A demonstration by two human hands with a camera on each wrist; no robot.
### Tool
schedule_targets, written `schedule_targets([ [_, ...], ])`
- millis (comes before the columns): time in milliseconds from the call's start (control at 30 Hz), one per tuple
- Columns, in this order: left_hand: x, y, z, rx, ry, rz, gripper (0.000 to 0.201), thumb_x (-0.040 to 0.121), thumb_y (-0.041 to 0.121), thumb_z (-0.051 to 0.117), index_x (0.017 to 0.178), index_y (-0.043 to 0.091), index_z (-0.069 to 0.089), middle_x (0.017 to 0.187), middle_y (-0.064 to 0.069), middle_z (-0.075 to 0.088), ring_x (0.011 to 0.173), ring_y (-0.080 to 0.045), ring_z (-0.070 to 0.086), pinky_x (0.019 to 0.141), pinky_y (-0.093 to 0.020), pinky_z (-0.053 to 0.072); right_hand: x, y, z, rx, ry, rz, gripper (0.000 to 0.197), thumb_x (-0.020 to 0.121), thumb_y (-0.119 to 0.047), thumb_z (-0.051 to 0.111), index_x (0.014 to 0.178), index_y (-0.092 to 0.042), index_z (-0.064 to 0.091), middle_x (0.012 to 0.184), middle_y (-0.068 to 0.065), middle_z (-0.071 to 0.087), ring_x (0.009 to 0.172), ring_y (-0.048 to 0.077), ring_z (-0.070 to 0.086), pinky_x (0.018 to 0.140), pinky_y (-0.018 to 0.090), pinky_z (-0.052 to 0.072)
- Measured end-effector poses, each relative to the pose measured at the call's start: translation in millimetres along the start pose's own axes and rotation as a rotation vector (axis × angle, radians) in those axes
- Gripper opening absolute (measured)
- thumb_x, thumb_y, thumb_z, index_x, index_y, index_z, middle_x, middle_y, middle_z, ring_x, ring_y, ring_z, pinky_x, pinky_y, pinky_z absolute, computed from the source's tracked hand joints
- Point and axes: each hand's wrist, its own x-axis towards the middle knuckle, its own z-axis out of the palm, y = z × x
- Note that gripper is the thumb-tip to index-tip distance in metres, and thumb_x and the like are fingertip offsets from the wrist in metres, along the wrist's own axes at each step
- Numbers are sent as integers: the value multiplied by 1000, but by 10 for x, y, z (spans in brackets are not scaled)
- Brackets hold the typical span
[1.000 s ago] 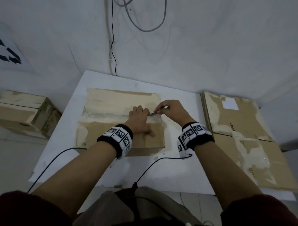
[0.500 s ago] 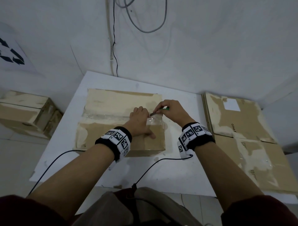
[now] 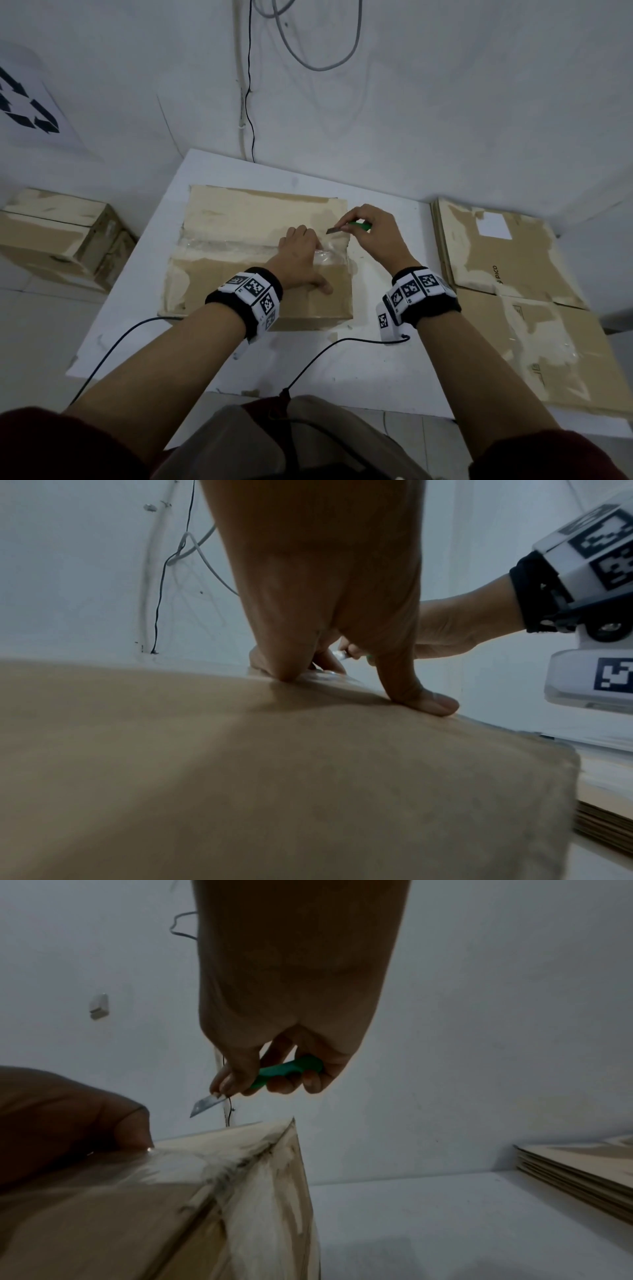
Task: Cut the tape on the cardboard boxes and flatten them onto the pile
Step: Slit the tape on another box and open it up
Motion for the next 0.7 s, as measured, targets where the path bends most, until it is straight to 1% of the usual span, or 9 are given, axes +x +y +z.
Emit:
schedule_targets([
  [33,-2,0,-2,-3,4,2,83,48,49,90,110,13,48,111,-2,41,106,-20,35,84,-30,30,3,-10,-14,4,13,-7,21,83,-5,68,79,-24,75,87,-7,69,89,4,61,77,16,46],
  [100,-6,2,-2,-8,13,8,84,48,48,90,111,13,48,110,-2,41,106,-20,35,83,-29,29,-8,-25,-19,-15,-56,5,19,83,-6,68,80,-23,75,85,-9,69,88,2,60,77,14,44],
  [233,-5,-2,-4,1,15,13,86,48,49,90,113,12,48,112,-3,43,107,-20,36,86,-30,31,-57,-5,48,-62,-145,42,17,83,-8,69,80,-23,76,88,-8,69,90,4,62,83,24,50],
  [333,-2,-16,-1,8,20,17,86,48,50,90,112,12,48,112,-3,42,107,-21,36,87,-31,32,-72,-12,71,-144,-201,49,17,82,-7,69,80,-22,76,90,-10,69,91,6,63,85,27,51],
  [433,9,-16,6,22,33,32,84,48,51,89,110,13,48,112,-3,42,106,-21,36,88,-33,31,-72,25,-26,-249,-205,97,17,81,-10,69,78,-26,76,90,-13,69,92,4,62,85,25,49],
  [533,24,-29,-7,29,31,33,82,50,50,88,110,13,48,114,-3,43,108,-21,36,91,-34,32,-131,135,-140,-178,-171,178,15,79,-13,74,74,-27,75,85,-12,71,86,-2,62,78,17,45],
  [600,49,-3,-43,43,43,46,82,51,49,88,111,13,47,115,-3,42,108,-21,36,90,-34,30,-206,197,-163,-97,-197,215,17,80,-10,75,74,-26,74,76,-10,70,71,-6,60,70,10,42],
  [633,73,19,-82,57,62,55,82,51,49,88,112,13,47,115,-2,42,108,-21,36,88,-32,29,-248,229,-150,-45,-221,260,18,82,-7,73,75,-24,72,73,-7,68,61,-5,57,63,10,42],
  [700,124,77,-205,103,119,94,81,52,47,88,113,14,46,113,1,39,107,-18,34,84,-29,23,-336,280,-111,100,-244,397,19,85,-1,68,78,-19,70,70,-1,64,48,4,47,49,16,36],
])
